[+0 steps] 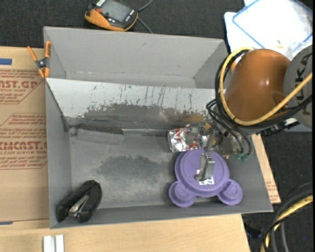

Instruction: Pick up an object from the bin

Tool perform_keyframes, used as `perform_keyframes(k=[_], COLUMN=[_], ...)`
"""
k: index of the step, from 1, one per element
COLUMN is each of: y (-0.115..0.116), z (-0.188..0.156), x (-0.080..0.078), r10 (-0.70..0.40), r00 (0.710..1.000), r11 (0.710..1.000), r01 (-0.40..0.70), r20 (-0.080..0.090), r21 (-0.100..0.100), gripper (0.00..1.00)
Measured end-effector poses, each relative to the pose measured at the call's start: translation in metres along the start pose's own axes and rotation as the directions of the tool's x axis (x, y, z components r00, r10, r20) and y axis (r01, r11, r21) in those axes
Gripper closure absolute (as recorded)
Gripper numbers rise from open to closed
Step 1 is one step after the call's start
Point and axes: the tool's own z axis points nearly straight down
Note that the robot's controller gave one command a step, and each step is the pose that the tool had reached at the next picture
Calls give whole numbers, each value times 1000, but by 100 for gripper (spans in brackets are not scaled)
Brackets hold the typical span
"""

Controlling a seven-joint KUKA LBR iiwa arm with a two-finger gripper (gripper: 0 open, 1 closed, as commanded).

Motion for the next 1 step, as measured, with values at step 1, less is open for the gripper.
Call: perform_keyframes(k=[1], y=[0], z=[-3], x=[-2], r10=[0], r00=[1000], r11=[1000], r01=[0], r20=[8], r21=[0], gripper=[0])
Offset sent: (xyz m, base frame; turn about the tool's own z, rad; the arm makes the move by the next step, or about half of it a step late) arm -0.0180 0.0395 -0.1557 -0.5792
